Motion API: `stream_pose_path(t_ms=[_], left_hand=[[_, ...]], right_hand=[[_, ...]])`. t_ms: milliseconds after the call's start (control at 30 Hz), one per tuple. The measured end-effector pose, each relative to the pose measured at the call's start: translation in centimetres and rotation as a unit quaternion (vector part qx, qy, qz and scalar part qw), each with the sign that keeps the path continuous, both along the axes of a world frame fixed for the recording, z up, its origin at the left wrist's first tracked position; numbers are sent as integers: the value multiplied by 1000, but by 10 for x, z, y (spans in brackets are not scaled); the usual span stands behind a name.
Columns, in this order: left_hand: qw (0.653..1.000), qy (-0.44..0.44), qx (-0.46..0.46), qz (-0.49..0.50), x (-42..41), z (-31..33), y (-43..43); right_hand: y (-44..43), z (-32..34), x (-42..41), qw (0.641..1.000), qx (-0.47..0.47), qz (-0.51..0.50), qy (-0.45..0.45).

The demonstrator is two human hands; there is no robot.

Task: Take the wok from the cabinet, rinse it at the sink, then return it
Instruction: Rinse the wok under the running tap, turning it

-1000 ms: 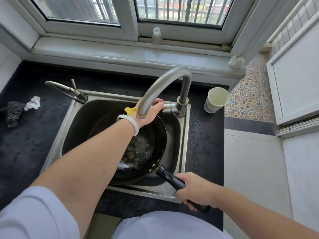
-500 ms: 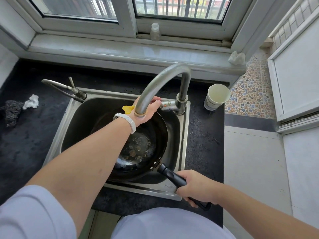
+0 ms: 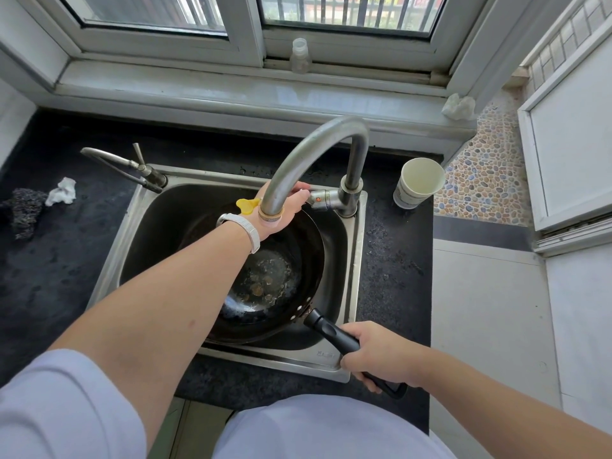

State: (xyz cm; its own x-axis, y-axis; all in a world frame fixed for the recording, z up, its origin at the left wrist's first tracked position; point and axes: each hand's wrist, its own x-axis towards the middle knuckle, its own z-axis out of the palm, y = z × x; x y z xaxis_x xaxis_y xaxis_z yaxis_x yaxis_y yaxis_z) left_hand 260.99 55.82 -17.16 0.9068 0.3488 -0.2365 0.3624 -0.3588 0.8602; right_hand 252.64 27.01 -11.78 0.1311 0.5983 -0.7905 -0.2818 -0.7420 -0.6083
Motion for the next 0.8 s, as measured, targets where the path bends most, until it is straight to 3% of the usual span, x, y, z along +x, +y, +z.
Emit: stream_pose_path(t_ms=[800], left_hand=[[1000, 1, 23, -20, -2, 6, -1]], right_hand=[[0, 0, -2, 1000, -7, 9, -2]])
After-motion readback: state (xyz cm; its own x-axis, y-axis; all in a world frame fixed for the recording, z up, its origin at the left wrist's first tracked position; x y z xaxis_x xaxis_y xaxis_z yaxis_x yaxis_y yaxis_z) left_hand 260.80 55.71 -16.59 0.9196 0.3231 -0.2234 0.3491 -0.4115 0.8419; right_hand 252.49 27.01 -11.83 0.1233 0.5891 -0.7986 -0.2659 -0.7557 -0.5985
